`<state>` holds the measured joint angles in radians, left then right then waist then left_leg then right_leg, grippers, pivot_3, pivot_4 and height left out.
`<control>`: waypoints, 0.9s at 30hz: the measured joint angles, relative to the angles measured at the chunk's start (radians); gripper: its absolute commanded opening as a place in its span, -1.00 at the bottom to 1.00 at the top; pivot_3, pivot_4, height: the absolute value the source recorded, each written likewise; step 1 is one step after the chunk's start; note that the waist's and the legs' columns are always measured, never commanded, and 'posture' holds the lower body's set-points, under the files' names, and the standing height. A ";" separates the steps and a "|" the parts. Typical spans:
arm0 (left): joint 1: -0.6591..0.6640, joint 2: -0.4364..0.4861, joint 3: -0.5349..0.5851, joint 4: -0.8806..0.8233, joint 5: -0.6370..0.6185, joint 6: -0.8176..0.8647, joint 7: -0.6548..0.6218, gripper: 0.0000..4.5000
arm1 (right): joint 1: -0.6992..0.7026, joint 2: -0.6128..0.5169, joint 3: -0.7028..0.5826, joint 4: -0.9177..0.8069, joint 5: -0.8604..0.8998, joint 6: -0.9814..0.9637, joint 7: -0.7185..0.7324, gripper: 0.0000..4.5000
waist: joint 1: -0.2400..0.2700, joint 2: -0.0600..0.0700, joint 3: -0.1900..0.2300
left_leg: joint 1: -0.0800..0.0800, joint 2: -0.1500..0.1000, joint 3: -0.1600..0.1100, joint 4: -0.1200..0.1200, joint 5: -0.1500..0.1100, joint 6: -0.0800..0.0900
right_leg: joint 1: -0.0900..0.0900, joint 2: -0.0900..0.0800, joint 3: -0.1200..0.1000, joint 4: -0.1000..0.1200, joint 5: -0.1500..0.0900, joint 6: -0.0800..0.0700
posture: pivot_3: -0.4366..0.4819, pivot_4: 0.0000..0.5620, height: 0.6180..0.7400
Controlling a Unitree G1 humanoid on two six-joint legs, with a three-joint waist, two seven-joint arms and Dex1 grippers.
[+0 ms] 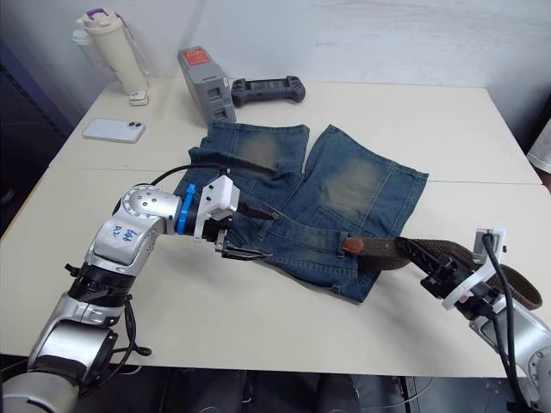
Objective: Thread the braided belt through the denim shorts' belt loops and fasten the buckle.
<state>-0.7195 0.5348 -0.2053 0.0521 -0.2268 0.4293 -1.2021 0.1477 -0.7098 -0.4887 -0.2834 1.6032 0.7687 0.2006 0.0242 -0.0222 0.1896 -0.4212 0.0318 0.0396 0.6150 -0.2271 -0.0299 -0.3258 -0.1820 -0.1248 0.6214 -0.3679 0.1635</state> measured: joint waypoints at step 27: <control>0.027 0.019 -0.001 -0.002 -0.004 -0.001 0.012 0.98 | -0.082 0.033 -0.063 -0.031 0.065 0.033 -0.027 -1.00 | 0.000 0.000 0.000 | 0.000 0.000 0.000 0.000 0.000 0.000 | 0.000 0.000 0.000 0.000 0.000 0.000 | -0.05 -0.47 1.00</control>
<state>-0.6928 0.5536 -0.2061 0.0505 -0.2306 0.4286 -1.1905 0.0661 -0.6772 -0.5514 -0.3139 1.6686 0.8022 0.1733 0.0245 -0.0222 0.1895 -0.4212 0.0318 0.0396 0.6150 -0.2271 -0.0299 -0.3259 -0.1820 -0.1247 0.6216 -0.3679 0.1636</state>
